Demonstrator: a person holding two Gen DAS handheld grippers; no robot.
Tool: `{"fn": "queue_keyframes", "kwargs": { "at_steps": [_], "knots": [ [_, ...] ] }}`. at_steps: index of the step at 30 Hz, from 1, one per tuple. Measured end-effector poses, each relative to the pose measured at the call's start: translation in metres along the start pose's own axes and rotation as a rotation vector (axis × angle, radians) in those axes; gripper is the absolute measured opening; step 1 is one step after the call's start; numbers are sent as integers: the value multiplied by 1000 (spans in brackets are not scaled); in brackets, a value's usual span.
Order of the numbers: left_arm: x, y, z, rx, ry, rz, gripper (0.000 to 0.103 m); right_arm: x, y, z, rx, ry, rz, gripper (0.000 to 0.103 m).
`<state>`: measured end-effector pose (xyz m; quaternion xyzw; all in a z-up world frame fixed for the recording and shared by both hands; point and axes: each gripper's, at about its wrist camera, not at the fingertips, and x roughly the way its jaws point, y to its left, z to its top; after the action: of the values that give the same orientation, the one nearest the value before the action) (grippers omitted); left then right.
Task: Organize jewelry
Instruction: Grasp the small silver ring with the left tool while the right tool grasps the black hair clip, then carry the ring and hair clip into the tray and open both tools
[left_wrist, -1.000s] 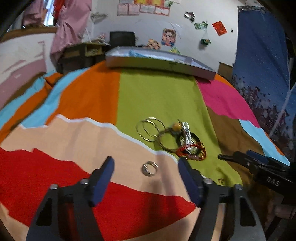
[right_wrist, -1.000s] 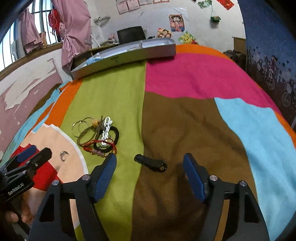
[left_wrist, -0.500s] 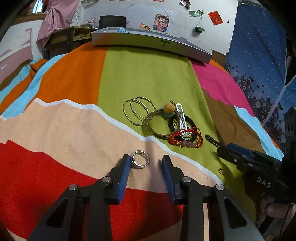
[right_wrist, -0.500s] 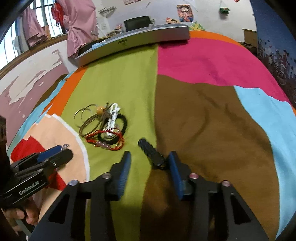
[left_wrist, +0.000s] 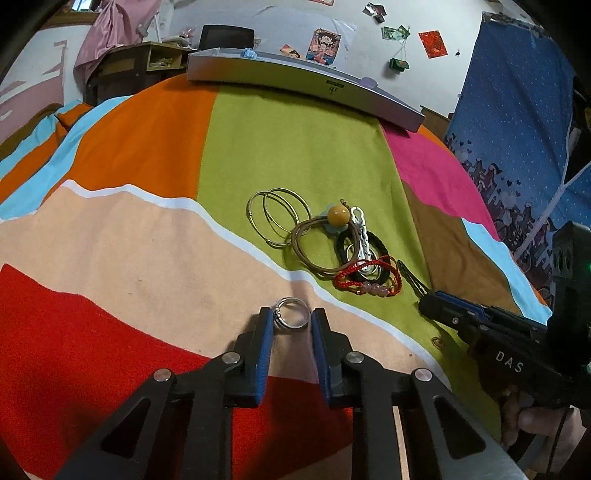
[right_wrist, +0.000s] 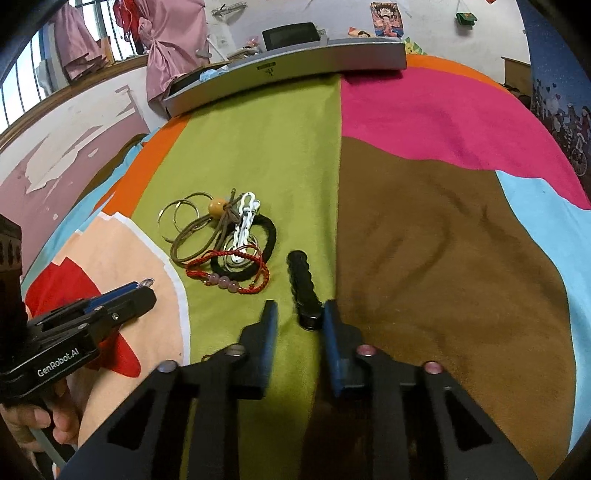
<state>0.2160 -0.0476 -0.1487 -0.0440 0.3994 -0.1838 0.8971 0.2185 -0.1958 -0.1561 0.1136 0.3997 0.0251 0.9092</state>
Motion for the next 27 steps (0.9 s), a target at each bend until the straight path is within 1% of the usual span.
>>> {"fn": "queue_keyframes", "kwargs": {
  "at_steps": [1,2,6,7,8,9,12,15,17,18,21,24,26,27],
  "knots": [
    [0,0,0,-1,-1,-1,20,0,0,0,2,0,-2,18],
    [-1,1,0,-3,-3,-4,20,1,0,0,3,1,-2,13],
    [-3,2,0,-8,-15,-8,19,1,0,0,-1,1,4,12],
    [-5,2,0,-6,-22,-7,18,1,1,1,-2,-1,5,12],
    [-7,1,0,-4,-29,-3,11,0,1,-1,-3,-4,4,12],
    [-9,-1,1,0,-32,6,1,-1,1,-1,-2,-10,4,11],
    [-13,-4,3,14,-49,-2,1,-8,1,1,7,-37,6,11],
    [-11,-6,2,25,-39,-8,1,-16,1,3,19,-66,25,11],
    [-9,-4,2,5,-25,-3,1,-17,1,3,22,-67,31,11],
    [-9,-3,2,-7,-24,7,1,-17,1,4,24,-66,33,11],
    [-9,2,2,-40,-21,80,2,-16,0,4,27,-61,33,11],
    [-4,5,6,-48,-7,100,3,-12,-3,2,34,-40,27,11],
    [-2,4,8,-35,-3,96,7,-8,-3,2,34,-30,24,11],
    [-1,3,10,-26,-6,89,18,-6,-2,3,30,-22,22,11]
  ]
}}
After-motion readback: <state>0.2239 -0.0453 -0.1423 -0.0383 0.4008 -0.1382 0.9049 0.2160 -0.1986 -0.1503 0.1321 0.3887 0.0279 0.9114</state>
